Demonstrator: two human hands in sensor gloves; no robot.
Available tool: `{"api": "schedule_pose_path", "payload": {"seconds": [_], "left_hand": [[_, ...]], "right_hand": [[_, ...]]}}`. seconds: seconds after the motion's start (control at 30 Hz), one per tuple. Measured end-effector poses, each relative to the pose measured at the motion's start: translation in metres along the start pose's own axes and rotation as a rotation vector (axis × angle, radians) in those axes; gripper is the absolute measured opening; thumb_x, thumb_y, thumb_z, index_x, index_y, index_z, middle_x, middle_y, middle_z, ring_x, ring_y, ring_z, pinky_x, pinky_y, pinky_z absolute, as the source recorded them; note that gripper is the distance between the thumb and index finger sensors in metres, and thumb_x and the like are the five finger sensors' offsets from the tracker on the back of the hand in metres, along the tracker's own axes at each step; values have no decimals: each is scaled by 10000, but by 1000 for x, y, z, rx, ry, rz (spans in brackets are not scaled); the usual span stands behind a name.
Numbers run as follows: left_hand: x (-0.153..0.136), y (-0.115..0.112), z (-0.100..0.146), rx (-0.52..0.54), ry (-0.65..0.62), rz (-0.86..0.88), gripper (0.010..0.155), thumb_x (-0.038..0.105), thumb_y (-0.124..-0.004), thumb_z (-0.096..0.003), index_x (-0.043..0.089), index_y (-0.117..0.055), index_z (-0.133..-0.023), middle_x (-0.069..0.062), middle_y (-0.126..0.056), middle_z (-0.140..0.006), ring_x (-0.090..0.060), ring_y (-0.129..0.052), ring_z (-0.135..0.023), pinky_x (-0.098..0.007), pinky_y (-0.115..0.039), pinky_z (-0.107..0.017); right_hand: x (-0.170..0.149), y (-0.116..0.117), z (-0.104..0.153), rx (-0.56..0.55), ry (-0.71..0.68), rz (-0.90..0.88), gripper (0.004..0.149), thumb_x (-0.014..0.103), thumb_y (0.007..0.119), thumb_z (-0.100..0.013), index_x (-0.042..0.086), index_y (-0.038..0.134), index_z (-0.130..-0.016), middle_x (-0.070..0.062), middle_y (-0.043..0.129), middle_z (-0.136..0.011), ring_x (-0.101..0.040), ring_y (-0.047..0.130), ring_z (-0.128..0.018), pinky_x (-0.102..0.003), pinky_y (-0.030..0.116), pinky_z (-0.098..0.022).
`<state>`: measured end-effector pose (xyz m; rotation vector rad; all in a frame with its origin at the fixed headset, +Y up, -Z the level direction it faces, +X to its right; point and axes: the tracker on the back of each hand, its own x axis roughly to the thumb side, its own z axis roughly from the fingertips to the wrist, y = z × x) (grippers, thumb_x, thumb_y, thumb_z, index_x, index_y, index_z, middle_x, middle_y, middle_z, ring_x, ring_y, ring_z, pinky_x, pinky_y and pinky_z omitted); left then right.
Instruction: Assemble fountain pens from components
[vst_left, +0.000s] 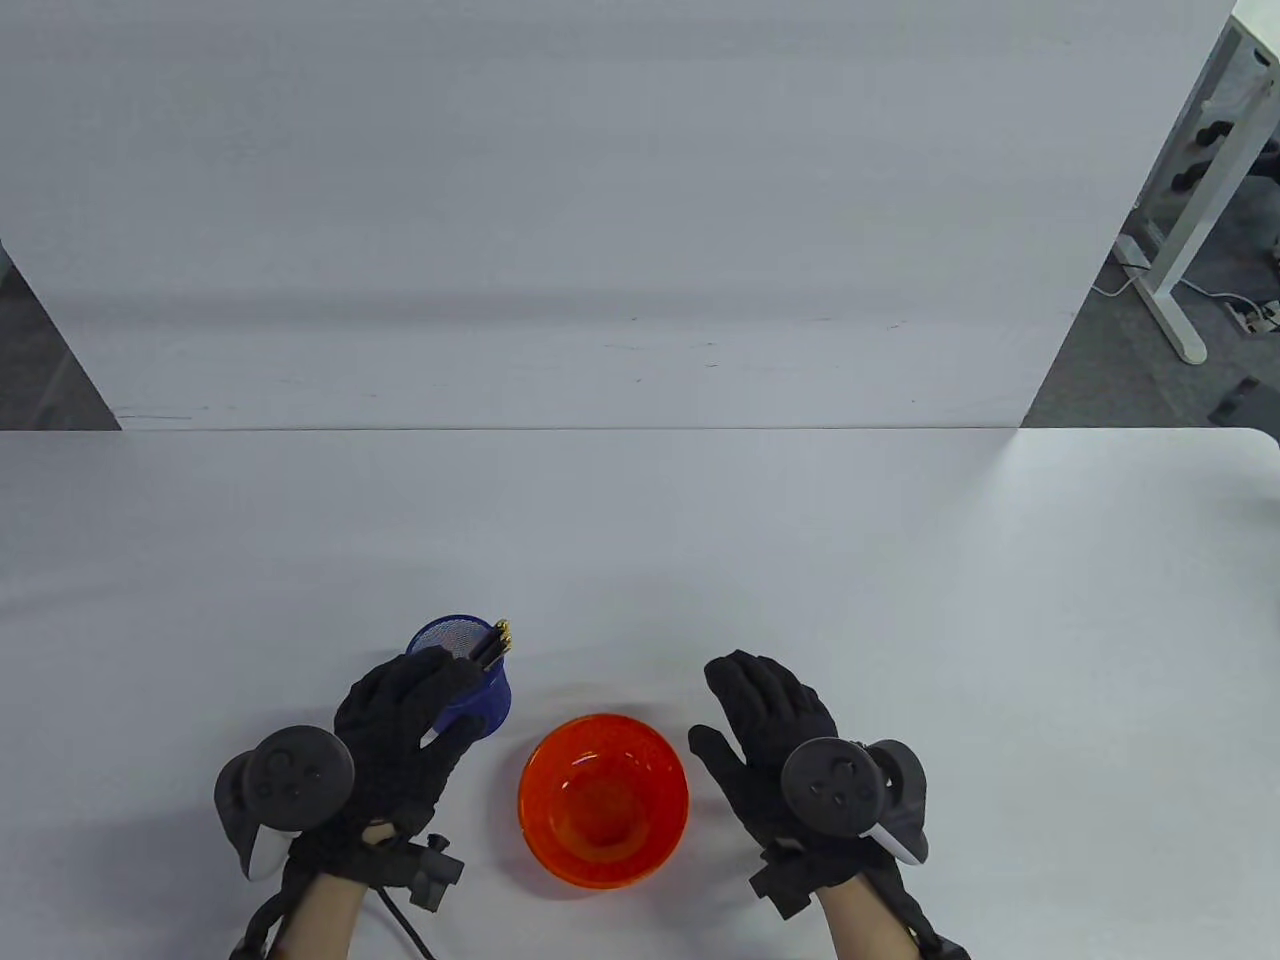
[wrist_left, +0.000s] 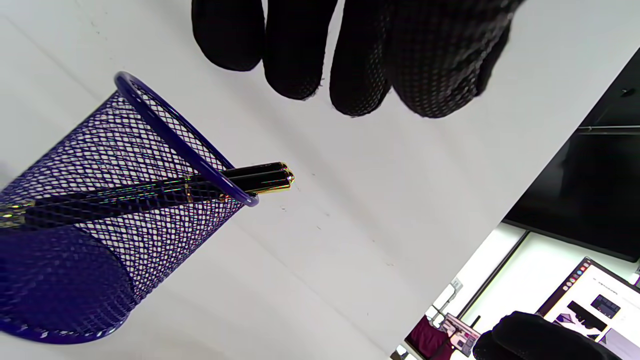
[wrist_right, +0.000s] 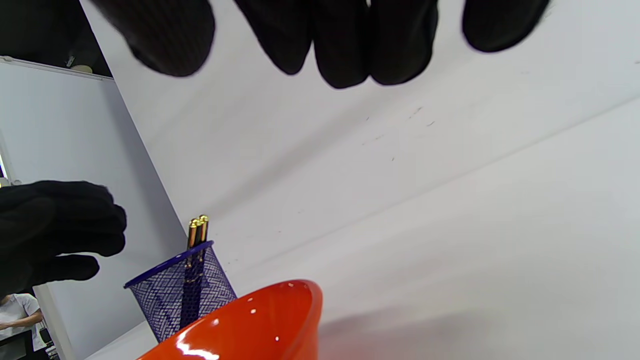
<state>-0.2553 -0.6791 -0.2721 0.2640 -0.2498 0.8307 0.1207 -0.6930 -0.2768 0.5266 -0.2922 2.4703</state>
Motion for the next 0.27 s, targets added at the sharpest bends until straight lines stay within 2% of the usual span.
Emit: {"api": "schedule_pose_path", "payload": {"seconds": [0.27], "left_hand": [[1,-3,0,-2,-6,-20,525,363,-823,-534,167,-787,-1020,-225,-646,-1124,-560,-550,-1042,-789,-294,-733]], "right_hand": [[0,-1,1,-7,-3,-15,667,499,695,-587,106,563,-1110,-269,616,-1149,-552,629,-999,-751,521,-660]]}}
